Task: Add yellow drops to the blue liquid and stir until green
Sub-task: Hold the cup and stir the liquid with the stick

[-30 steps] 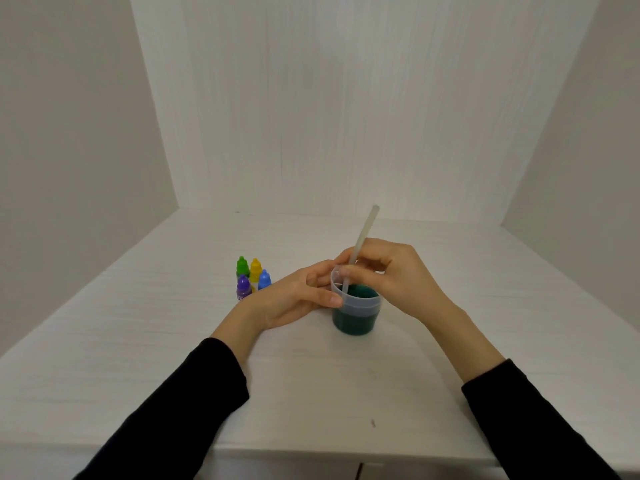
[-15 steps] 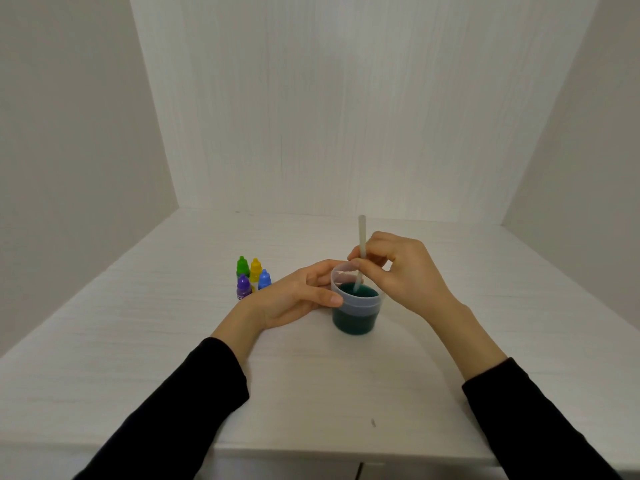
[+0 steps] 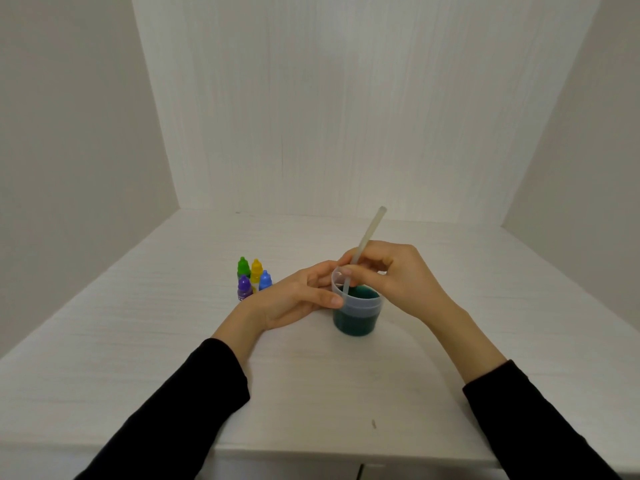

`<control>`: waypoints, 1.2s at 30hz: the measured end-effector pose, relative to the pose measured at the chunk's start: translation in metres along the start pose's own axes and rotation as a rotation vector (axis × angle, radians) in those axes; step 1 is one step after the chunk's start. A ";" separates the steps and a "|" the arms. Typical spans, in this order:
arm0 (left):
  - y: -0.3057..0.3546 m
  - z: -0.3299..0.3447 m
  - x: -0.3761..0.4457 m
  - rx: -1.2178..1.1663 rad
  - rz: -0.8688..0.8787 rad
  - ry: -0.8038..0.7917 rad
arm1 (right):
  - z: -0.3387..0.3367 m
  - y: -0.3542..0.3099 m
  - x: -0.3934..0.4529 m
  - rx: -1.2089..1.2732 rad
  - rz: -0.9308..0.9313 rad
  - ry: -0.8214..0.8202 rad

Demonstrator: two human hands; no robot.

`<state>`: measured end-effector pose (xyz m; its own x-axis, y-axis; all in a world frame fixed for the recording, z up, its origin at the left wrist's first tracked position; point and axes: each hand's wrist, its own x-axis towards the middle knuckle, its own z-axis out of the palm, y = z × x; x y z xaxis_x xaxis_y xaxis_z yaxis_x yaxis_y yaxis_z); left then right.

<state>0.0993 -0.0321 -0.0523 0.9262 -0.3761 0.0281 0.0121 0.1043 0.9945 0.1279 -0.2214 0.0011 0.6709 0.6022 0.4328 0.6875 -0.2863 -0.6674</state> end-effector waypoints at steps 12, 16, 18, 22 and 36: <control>0.000 0.000 0.000 -0.027 -0.013 0.011 | -0.005 0.003 0.002 -0.310 -0.086 0.062; 0.000 0.000 0.001 -0.008 -0.010 0.001 | -0.008 0.002 0.000 -0.357 -0.110 0.062; -0.001 -0.001 0.001 0.003 -0.008 0.008 | -0.009 0.001 -0.001 -0.292 -0.103 0.042; -0.001 -0.001 0.000 0.018 -0.005 0.009 | -0.007 -0.001 -0.003 -0.092 -0.078 -0.017; -0.001 0.000 0.001 -0.012 0.008 -0.017 | 0.003 0.002 0.001 -0.075 -0.038 0.003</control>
<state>0.0999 -0.0320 -0.0533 0.9197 -0.3907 0.0377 0.0097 0.1185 0.9929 0.1287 -0.2188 -0.0015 0.6445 0.6116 0.4588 0.7313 -0.3179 -0.6035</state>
